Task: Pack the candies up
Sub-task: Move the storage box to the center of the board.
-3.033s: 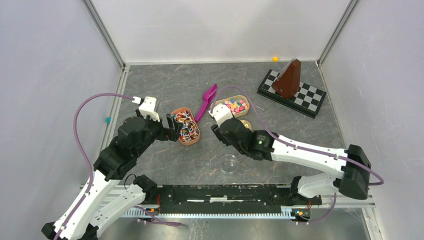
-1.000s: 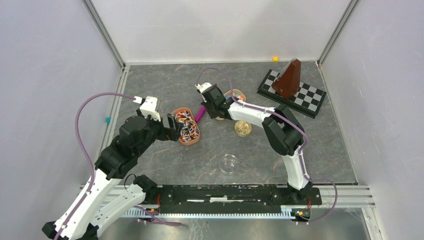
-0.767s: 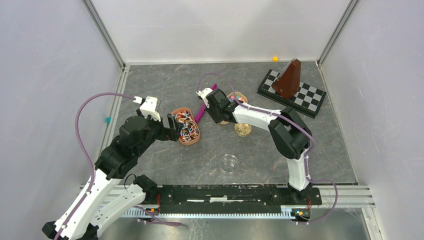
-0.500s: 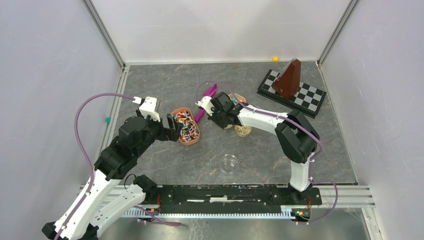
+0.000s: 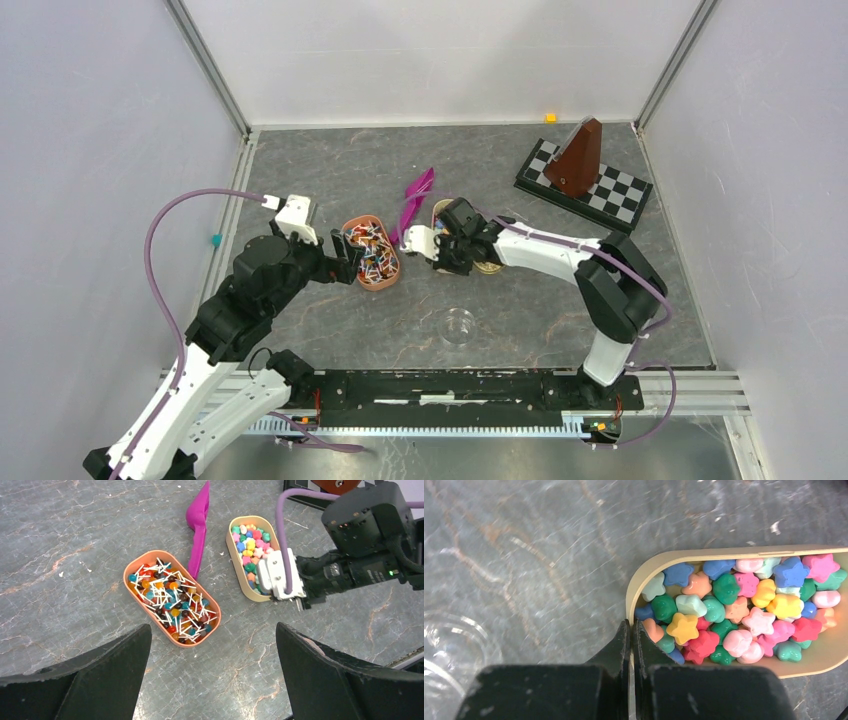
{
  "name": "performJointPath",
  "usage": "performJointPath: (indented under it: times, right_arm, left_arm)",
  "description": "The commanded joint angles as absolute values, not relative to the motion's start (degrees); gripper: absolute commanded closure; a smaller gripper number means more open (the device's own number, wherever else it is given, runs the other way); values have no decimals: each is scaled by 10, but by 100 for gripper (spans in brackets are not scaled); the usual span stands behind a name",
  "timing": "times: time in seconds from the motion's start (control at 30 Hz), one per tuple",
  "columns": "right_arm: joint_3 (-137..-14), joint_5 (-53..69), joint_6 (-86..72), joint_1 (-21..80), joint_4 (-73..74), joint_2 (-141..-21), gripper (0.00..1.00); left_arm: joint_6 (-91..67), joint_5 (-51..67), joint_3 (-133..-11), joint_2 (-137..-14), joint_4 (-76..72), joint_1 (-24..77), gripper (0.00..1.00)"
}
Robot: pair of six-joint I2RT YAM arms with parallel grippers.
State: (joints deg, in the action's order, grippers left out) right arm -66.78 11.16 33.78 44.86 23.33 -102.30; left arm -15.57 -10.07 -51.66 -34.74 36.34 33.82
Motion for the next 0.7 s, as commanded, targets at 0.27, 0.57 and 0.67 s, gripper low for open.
performJointPath:
  times: [0.27,0.57,0.67]
  right_arm:
    - [-548,121,373,436,308,-946,100]
    - [-552,118,343,430,288,-912,85]
    - [-573,106,327,429,290,-905,76]
  left_arm:
    - [-184,-82,-515,-341,344,336,0]
    - [-184,-79,-515,-342,343,336,0]
    - [-184,-82,-515,-341,343,336,0]
